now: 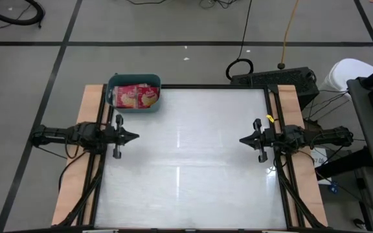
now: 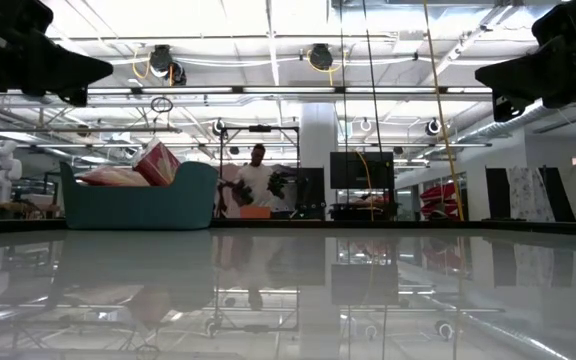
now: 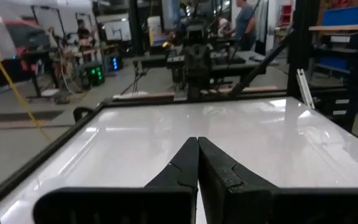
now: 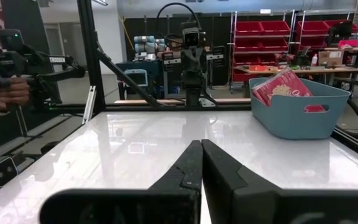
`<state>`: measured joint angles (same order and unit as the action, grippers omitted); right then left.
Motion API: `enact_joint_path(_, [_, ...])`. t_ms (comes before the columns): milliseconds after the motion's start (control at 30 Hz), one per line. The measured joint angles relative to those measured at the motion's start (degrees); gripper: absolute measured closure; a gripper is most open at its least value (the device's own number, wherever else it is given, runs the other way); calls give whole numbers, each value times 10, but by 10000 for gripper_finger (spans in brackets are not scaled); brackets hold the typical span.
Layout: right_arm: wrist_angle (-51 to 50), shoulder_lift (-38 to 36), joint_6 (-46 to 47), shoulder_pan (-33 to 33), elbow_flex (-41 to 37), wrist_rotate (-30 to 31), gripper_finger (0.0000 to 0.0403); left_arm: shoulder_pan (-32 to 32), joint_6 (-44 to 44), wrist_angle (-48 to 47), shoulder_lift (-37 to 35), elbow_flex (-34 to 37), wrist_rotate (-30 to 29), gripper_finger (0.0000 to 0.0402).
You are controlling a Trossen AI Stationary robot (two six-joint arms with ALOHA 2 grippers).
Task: Sort popcorn bags into baskets
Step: Return to Home Position
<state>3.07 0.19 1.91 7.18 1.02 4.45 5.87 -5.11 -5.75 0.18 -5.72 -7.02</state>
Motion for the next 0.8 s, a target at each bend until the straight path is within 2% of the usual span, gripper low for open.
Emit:
enact_joint_path(200, [1,0,0,0,0,0,403,-8,-6,7,0,3,12,399])
enact_joint_path(367, [1,0,0,0,0,0,403,-19,-6,78,0,51,37,394])
enact_joint_path(800, [1,0,0,0,0,0,403,-62,-31,91,0,51,48,397])
